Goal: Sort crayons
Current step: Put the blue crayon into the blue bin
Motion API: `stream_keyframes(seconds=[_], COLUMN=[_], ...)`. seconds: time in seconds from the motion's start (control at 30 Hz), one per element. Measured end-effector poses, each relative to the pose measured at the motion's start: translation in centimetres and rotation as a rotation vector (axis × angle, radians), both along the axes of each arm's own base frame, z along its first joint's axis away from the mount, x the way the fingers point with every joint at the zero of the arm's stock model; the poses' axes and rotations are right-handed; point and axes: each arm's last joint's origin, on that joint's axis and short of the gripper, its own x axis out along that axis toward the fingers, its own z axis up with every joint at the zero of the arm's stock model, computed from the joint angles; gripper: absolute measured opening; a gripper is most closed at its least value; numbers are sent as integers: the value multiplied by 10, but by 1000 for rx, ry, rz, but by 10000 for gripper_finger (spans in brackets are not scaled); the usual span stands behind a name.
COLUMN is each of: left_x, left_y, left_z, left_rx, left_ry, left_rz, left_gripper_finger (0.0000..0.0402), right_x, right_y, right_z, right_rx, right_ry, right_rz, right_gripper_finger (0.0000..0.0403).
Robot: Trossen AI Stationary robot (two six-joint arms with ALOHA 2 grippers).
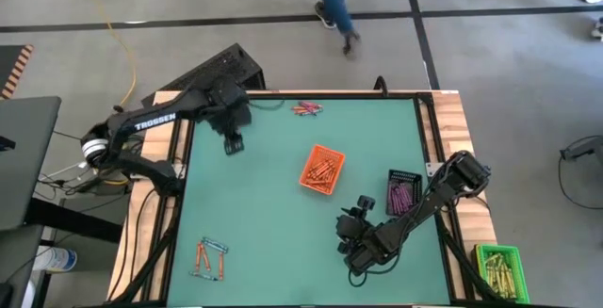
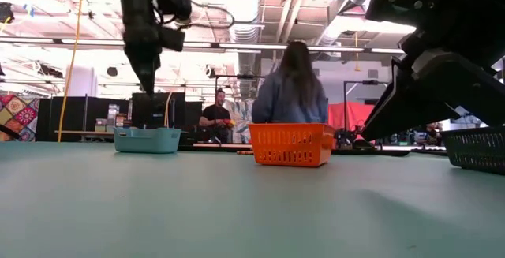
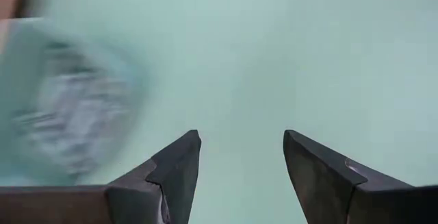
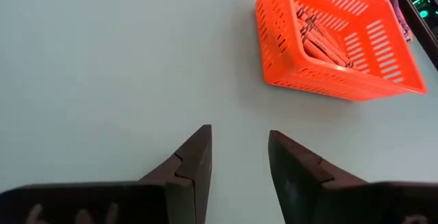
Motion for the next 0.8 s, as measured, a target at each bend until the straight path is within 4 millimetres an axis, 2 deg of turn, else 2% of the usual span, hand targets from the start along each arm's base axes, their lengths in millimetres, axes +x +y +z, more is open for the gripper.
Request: stream_keyframes(seconds=[0.13, 0.37, 0.53, 0.8], left_x=[6, 10, 4, -13], left_y=[-45, -120, -170, -236], left_z=[-7, -42, -63, -67], left_rx=[-101, -167, -200, -180], left_ry=[-10, 90, 99, 41], left_rz=[-104, -252, -321, -322], left_gripper_finger=[201, 201, 201, 201], right_x=[0, 3, 5, 8], right_y=[3, 14, 24, 39], right_z=[0, 2, 4, 8], right_rx=[10, 42, 55, 44], right_ry=[-11, -59, -93, -126], right_rz=[8, 63, 140, 261], right_gripper_finger=[145, 145, 145, 145])
